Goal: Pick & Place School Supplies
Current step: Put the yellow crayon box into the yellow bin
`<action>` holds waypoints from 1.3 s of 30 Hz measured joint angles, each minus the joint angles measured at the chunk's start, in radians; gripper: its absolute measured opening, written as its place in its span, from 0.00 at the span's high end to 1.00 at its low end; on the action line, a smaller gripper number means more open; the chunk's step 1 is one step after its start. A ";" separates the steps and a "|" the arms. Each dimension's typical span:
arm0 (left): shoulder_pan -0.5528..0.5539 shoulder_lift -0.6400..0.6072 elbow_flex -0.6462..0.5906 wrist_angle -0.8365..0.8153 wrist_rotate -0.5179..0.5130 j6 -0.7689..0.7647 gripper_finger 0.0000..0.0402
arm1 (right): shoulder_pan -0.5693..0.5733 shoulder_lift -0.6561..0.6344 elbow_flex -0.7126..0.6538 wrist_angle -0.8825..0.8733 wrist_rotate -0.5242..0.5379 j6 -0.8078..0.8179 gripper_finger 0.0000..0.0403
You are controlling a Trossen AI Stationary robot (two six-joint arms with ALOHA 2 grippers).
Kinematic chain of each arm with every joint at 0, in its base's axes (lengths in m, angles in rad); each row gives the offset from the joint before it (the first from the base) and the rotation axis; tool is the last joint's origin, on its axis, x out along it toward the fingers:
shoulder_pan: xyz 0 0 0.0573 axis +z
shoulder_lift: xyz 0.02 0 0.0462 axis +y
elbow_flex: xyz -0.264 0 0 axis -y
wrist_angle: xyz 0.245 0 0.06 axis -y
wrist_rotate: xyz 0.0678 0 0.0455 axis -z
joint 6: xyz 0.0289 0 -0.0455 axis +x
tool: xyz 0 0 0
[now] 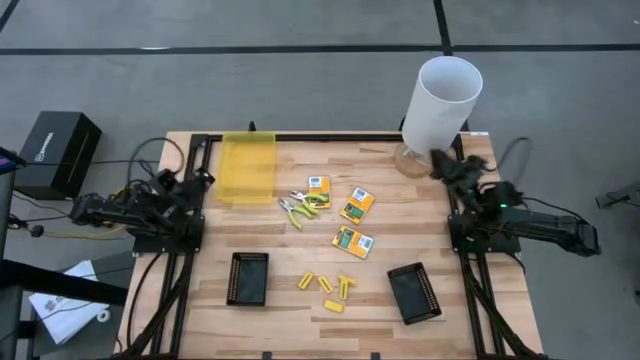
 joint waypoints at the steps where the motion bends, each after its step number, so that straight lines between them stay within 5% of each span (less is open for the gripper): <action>1: 0.000 0.000 0.000 0.048 -0.002 0.039 0.75 | 0.000 0.006 0.022 0.054 -0.019 -0.041 0.61; 7: 0.000 0.034 0.112 -0.013 -0.010 0.099 0.75 | 0.022 0.195 0.279 0.025 -0.074 -0.308 0.61; 15: 0.010 0.370 0.414 -0.801 -0.077 0.031 0.75 | 0.080 0.624 0.684 -0.084 -0.137 -0.636 0.61; 19: 0.042 0.612 0.559 -1.038 0.056 0.013 0.75 | 0.080 0.750 0.864 -0.225 -0.139 -0.712 0.61; 27: 0.089 1.022 0.749 -1.064 0.263 0.191 0.75 | 0.067 0.840 1.153 -0.727 -0.135 -0.749 0.61; 33: 0.143 1.164 0.847 -1.066 0.300 0.280 0.75 | 0.131 0.876 1.302 -1.187 -0.070 -0.741 0.61; 39: 0.181 1.285 0.926 -1.113 0.300 0.442 0.75 | 0.204 0.864 1.326 -1.424 0.064 -0.677 0.61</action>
